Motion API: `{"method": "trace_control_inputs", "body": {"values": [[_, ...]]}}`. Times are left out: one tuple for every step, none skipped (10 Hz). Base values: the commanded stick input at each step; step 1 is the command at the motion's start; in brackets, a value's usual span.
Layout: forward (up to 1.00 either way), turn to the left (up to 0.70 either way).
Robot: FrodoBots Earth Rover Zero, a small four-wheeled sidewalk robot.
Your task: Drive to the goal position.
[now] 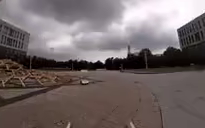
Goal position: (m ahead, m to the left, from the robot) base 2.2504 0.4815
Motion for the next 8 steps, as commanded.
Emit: {"method": "trace_control_inputs", "body": {"values": [[0.5, 0.01], [0.5, 0.01], [0.5, 0.01], [0.5, 0.01], [0.5, 0.01], [0.5, 0.01], [0.5, 0.01], [0.5, 0.01]]}}
